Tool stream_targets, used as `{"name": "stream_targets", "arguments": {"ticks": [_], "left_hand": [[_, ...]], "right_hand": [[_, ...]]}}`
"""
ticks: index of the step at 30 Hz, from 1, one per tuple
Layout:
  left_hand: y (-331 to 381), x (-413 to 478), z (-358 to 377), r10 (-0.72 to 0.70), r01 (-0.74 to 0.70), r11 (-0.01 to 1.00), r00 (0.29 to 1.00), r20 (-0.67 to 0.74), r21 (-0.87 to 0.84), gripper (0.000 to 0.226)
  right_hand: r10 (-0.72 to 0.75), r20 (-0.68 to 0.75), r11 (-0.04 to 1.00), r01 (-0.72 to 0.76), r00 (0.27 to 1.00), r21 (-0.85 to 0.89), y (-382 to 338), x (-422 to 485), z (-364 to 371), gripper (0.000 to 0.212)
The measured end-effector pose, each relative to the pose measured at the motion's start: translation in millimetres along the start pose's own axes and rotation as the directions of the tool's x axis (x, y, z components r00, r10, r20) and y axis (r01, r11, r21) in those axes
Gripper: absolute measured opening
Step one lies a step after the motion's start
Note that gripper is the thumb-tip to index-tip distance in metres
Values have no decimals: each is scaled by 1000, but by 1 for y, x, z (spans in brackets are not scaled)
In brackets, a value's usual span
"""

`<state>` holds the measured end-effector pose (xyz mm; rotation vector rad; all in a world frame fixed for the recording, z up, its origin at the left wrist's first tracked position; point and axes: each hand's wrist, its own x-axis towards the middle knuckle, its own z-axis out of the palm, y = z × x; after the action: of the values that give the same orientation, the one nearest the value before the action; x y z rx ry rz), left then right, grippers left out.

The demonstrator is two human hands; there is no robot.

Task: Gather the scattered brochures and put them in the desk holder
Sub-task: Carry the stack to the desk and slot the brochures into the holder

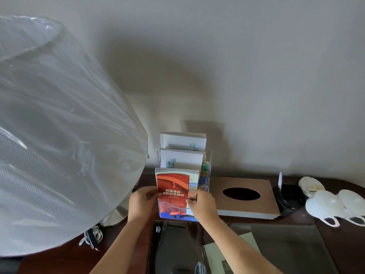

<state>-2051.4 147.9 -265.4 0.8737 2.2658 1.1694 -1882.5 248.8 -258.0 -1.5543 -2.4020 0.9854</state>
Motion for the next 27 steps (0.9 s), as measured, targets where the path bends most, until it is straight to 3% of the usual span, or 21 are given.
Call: {"name": "stream_targets", "arguments": {"ticks": [6, 12, 16, 20, 23, 27], "left_hand": [[-6, 2, 14, -59, 60, 998, 998, -27, 17, 20], [-7, -2, 19, -36, 44, 994, 996, -86, 101, 16], [-8, -3, 19, -24, 37, 997, 986, -165, 75, 34], [-8, 4, 18, -174, 171, 974, 985, 12, 146, 52], [-9, 6, 21, -219, 188, 962, 964, 151, 197, 35], [-9, 0, 23, -248, 236, 968, 955, 160, 88, 27]], "right_hand": [[99, -46, 993, -101, 994, -57, -2, -7, 7, 28], [175, -24, 984, -175, 984, 10, -6, -2, 1, 28], [162, -62, 983, -156, 985, 92, 1, -6, -7, 23], [222, -192, 974, -208, 956, 92, 23, -15, -19, 24], [302, -72, 946, -290, 951, 143, 39, -14, -20, 34], [242, 29, 963, -244, 970, 117, 41, -7, -19, 19]]}}
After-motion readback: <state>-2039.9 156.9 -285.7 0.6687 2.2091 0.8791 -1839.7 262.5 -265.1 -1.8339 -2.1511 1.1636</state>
